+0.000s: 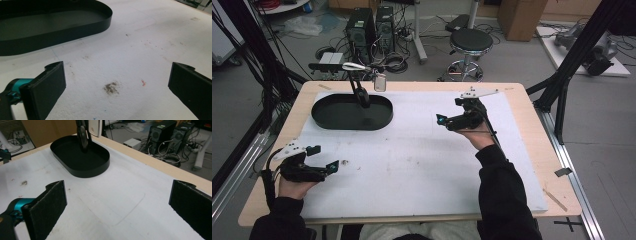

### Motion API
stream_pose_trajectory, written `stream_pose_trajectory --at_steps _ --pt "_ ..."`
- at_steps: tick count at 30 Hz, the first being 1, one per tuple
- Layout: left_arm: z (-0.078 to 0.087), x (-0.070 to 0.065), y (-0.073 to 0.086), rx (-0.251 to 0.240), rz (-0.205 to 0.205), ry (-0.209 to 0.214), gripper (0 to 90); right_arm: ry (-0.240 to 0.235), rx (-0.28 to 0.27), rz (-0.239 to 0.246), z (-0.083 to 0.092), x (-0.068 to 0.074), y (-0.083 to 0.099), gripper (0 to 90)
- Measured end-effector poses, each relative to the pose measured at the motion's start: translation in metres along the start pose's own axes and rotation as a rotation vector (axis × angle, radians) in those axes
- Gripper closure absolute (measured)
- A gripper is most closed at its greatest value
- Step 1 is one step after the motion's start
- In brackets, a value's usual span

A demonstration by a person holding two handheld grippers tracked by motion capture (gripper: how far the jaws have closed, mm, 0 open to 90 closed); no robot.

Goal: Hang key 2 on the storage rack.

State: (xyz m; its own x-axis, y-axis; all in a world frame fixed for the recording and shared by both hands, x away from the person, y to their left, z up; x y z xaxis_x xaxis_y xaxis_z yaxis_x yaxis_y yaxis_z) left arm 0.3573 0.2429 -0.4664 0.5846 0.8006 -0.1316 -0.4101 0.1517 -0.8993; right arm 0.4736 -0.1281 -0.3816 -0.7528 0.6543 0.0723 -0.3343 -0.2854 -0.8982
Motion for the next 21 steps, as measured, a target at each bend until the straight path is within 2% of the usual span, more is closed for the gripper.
stream_pose_trajectory --at_steps 10,14,17,18,21 --pt "0.0 0.002 0.001 0.002 0.003 0.004 1.8 0.056 -0.016 -0.032 0.027 -0.02 0.024 0.7" --pt "0.0 0.002 0.001 0.005 0.0 0.002 1.8 0.081 -0.003 -0.041 0.036 -0.025 0.037 0.7" --pt "-0.001 0.002 0.002 0.007 0.0 0.002 1.7 0.11 0.005 -0.028 0.044 -0.031 0.046 0.7" --pt "-0.001 0.002 0.002 0.009 0.0 0.002 1.7 0.12 0.008 -0.045 0.051 -0.034 0.053 0.7" --pt "-0.001 0.002 0.002 0.01 -0.001 -0.001 1.7 0.121 0.008 -0.051 0.055 -0.038 0.058 0.7"
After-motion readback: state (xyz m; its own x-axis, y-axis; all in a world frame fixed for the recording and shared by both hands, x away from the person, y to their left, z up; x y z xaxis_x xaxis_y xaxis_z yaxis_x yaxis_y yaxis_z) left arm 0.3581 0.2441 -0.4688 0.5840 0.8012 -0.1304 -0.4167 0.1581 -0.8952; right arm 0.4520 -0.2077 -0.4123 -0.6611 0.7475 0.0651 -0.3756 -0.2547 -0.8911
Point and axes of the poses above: each handheld gripper's, and its own axes: z roughly backward along the jaws, y roughly out of its underside, x roughly to its left, the point moved 10 cm from there along -z, roughly forward along the jaws, and after that the axes turned 1 degree about -y, right-handed, at the moved point
